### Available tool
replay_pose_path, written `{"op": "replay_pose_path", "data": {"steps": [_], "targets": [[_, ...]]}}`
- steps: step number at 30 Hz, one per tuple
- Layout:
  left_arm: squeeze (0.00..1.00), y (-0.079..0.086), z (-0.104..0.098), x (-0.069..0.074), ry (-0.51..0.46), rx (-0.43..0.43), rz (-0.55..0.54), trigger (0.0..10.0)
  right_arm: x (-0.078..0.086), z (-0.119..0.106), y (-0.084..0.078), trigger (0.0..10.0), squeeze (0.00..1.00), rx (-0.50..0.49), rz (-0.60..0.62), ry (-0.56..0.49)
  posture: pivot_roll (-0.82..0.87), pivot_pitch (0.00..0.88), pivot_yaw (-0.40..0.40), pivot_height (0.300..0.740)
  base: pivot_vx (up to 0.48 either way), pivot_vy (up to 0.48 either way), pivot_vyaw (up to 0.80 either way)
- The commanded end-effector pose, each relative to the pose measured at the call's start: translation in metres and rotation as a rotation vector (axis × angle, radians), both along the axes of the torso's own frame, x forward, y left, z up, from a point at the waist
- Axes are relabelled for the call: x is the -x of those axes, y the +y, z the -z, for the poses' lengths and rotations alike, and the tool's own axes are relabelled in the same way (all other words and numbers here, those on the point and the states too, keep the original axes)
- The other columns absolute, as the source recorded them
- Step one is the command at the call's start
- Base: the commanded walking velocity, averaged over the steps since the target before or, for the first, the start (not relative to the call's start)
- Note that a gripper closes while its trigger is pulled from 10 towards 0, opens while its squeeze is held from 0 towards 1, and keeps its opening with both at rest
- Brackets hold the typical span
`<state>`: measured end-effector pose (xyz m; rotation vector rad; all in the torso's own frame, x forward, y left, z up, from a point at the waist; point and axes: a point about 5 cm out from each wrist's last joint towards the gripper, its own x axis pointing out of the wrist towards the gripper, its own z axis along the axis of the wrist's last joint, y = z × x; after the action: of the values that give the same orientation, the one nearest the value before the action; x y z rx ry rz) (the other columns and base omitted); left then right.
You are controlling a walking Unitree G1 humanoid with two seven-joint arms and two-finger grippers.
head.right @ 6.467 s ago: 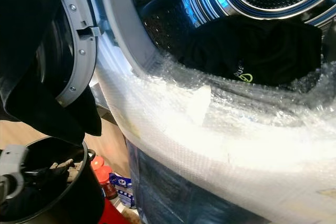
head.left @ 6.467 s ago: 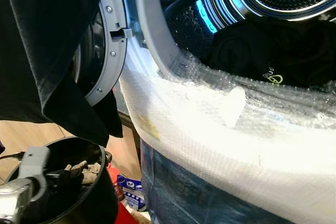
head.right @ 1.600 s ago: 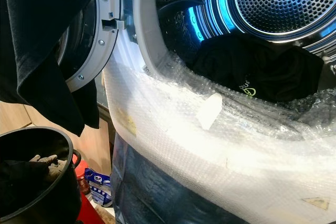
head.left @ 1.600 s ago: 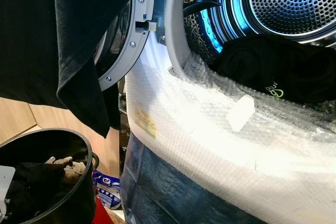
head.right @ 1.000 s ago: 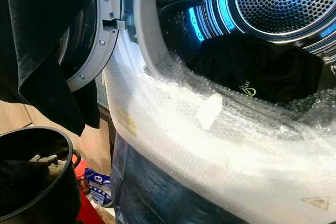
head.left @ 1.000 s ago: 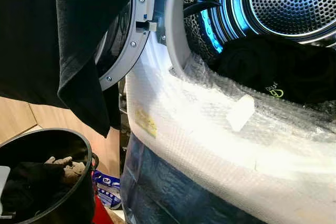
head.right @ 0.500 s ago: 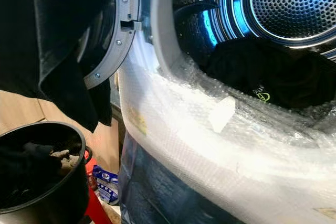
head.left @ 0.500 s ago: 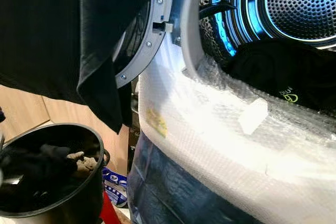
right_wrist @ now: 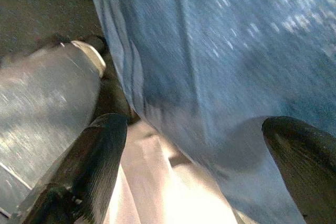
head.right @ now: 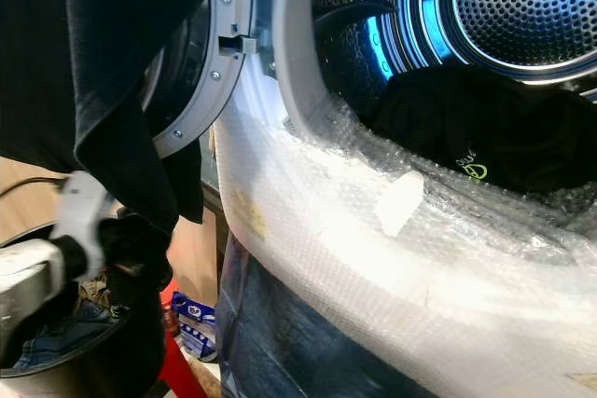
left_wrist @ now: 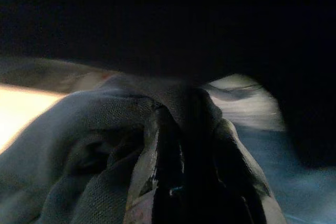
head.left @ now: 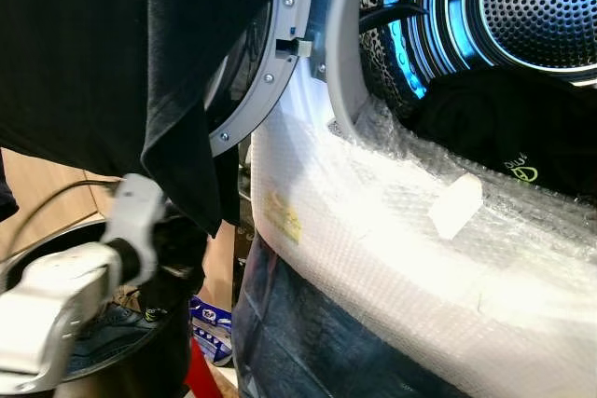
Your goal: Clothes washing
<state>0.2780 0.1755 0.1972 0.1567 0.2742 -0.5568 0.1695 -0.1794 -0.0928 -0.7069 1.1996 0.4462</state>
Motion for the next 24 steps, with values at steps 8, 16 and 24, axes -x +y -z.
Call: {"op": "replay_pose_path", "data": {"steps": [8,16,24], "targets": [[0.0,-0.103,0.004,0.021,0.049,0.024,0.605,0.0,0.003,0.002,0.004,10.0,0.0,0.001,-0.006,0.002,0.19,0.0,-0.081,0.74,0.0,0.0,0.0],[0.0,-0.143,0.009,0.034,0.1,0.068,0.825,0.0,0.002,0.002,0.006,10.0,0.0,-0.005,0.007,-0.004,0.16,0.0,-0.056,0.74,0.0,0.0,0.0],[0.0,-0.155,0.035,0.038,0.174,0.062,0.832,0.0,0.01,0.005,0.006,10.0,0.0,-0.008,0.001,0.012,0.14,0.0,-0.052,0.74,0.0,0.0,0.0]]}}
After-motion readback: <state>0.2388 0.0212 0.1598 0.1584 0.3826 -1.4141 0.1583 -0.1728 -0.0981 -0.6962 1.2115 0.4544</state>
